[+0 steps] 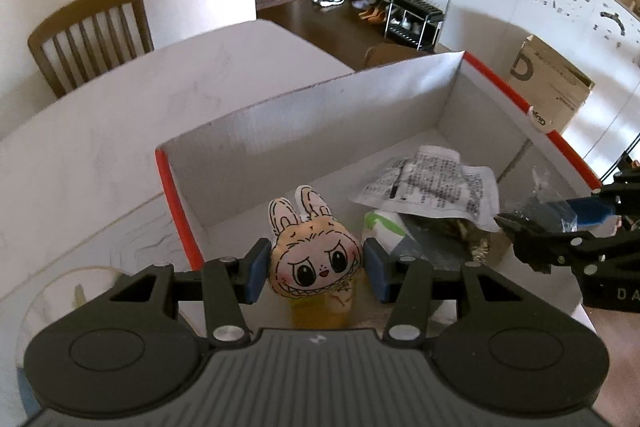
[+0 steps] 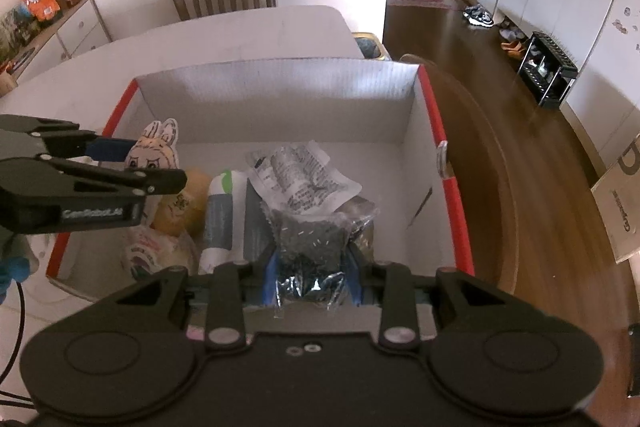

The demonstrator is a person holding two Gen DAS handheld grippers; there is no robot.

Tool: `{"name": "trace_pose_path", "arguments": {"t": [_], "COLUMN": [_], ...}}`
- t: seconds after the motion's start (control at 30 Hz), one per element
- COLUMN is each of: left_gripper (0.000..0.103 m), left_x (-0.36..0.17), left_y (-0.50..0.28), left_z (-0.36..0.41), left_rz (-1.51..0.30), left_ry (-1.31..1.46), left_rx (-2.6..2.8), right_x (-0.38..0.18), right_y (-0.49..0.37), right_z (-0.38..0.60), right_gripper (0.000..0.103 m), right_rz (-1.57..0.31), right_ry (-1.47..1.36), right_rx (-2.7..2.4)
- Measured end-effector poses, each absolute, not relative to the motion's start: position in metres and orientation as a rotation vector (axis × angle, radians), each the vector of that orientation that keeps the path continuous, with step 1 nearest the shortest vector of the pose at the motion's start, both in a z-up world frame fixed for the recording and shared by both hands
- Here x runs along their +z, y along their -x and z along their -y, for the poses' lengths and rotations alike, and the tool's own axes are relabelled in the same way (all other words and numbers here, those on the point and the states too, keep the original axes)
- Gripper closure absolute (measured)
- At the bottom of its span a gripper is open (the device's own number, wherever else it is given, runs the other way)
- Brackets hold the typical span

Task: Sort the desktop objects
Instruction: 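Lower the keychain and tea bag into the box and open both grippers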

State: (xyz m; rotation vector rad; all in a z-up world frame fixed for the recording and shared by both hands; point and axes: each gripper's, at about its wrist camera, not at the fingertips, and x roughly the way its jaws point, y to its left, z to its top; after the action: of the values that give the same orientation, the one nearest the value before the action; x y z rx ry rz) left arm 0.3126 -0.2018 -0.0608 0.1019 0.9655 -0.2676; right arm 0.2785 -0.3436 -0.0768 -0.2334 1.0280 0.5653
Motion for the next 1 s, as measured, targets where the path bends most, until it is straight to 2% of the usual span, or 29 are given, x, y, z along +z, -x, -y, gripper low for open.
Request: {"name": "trace_pose_path", "arguments": {"t": [0.6, 0.8, 0.9, 0.97, 1.0], "left_gripper": [0.054, 0.052, 0.044, 0.027, 0.025], "left_x": [-0.069, -0.070, -0.069, -0.067, -0.066], "left_y": [-0.327, -0.328, -0.327, -0.325, -0.324], "left_z": [0.225, 0.229, 0.231, 0.233, 0.233], "left_rz": [-0.994, -1.010, -1.007, -0.998, -0.992], "left_ry": [-0.213, -0.220, -0.222, -0.230, -0.231], "left_rx": [-0.314, -0.323, -0.336, -0.341, -0.337], "right_x": [-0.098, -0.101, -0.102, -0.102, -0.102], "right_y": [-0.280, -0.280, -0.281, -0.281, -0.281], "right_z": [0.337, 0.339, 0.339, 0.340, 0.340], "right_gripper": [0.070, 0.067, 0.065, 0.062, 0.061], "right_rz": [-1.083, -1.087, -1.085, -1.085, -1.082], "right_ry": [0.236, 0.226, 0.223, 0.218, 0.217], "right_rx": [0.601, 0.610, 0.603, 0.601, 0.601]}}
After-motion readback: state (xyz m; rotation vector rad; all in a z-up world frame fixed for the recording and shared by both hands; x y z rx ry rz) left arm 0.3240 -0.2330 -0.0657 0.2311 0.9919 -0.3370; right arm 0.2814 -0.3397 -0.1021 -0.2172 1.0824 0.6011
